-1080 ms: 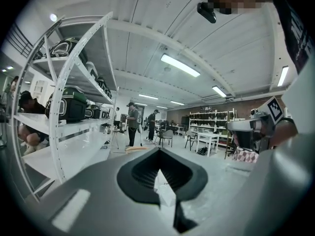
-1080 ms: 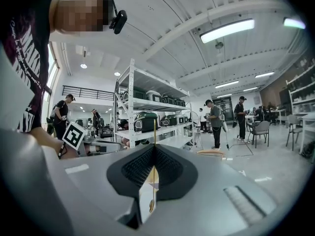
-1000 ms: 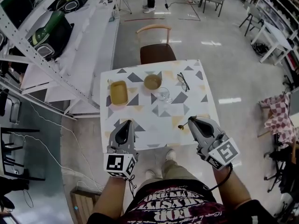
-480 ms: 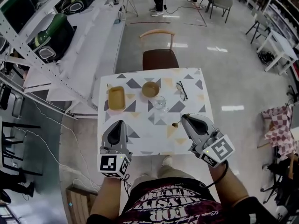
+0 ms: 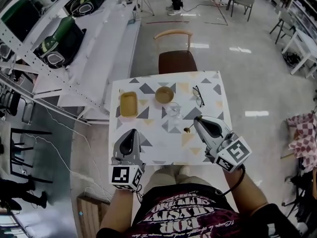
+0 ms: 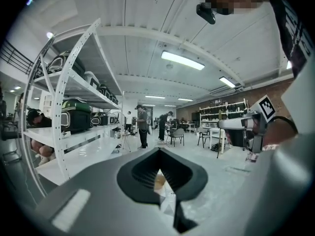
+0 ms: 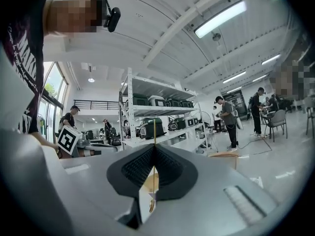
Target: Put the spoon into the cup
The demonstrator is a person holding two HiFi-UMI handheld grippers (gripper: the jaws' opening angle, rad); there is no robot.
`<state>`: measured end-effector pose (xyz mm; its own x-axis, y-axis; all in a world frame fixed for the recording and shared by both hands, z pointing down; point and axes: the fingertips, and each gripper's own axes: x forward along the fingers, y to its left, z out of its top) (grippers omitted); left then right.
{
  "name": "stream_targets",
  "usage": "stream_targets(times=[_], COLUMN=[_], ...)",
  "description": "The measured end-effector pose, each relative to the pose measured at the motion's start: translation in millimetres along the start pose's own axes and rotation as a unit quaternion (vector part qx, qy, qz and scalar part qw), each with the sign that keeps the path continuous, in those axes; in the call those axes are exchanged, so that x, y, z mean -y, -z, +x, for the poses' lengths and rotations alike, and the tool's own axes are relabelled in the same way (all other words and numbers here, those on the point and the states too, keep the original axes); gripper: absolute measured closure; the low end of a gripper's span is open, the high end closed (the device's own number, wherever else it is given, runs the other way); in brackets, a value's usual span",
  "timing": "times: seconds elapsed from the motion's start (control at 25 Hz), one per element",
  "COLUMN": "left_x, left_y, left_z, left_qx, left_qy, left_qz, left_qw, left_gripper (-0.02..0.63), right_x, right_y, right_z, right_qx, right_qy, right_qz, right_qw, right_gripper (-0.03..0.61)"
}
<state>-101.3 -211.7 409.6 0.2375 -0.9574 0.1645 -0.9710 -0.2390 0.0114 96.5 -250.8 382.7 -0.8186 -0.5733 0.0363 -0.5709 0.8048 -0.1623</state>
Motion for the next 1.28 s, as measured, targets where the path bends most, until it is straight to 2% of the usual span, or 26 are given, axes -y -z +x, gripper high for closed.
stream_targets(times=[0.16,0.44,0.88,1.28], left_x=[-5,-6,-36,-47], left_y=[4,9,19,36], left_z=[4,23,79,114], left_qx=[-0.006,-0.024,-0.032,-0.047], left_qy=[-0.001,0.031,0.070,0.100], left_qz=[-0.003,0.010,0.005,-0.003], left_qw=[1.0000,0.9992,0.9970,0.9938], left_gripper=[0.610,0.610,0.609,0.610], right_x=[3,29,56,74], right_y=[3,12,30,61], right_z=[5,16,60,94], right_qx=[-0.005,-0.002,-0.021,-0.049], right_qy=[-0.001,0.032,0.071,0.093], right_qz=[0.002,0.025,0.038,0.050], right_qw=[1.000,0.999,0.997,0.993], right_gripper=[0.549,0.549,0.549,0.549])
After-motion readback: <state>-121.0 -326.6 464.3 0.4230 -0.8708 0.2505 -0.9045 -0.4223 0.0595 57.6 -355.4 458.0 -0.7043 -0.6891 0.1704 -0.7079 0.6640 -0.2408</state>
